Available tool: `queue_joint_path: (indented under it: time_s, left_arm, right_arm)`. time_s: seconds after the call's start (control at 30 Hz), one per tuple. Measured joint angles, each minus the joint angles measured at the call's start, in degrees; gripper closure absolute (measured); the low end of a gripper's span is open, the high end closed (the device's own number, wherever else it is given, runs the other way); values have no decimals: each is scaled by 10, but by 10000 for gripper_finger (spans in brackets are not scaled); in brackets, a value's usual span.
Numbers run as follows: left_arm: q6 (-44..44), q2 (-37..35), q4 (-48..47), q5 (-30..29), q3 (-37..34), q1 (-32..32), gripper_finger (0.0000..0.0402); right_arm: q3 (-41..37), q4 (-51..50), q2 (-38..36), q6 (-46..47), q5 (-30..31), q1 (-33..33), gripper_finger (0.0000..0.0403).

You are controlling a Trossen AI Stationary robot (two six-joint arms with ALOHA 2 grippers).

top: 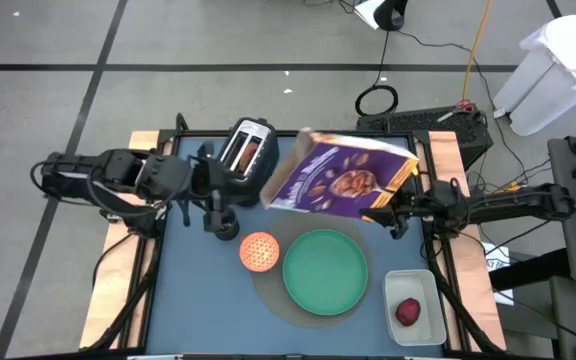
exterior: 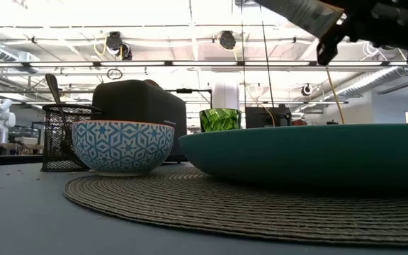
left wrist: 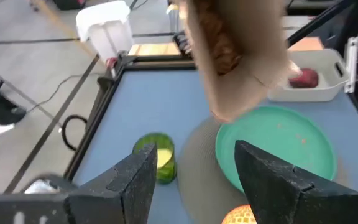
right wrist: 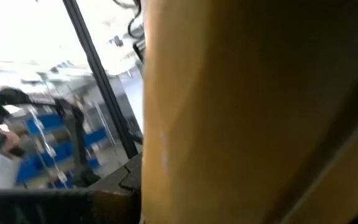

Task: Arrange a breakfast setting
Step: Pour the cereal into the orange bowl

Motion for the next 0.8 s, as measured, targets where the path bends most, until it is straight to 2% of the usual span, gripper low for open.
queue_joint_path:
  time_s: [0.27, 0.43, 0.6, 0.8]
  left_arm:
    - [-51, -125, 132, -25, -239, 0, 181]
    - [-116, -190, 183, -28, -357, 0, 181]
    - [-166, -220, 222, -28, -432, 0, 181]
    - [-179, -222, 269, -28, -475, 0, 181]
  right_arm:
    - [96, -185, 0, -46, -12, 0, 223]
    - [138, -271, -3, -52, -25, -3, 224]
    - [155, -317, -4, -56, -57, -13, 223]
    - [157, -382, -4, -62, -74, -22, 224]
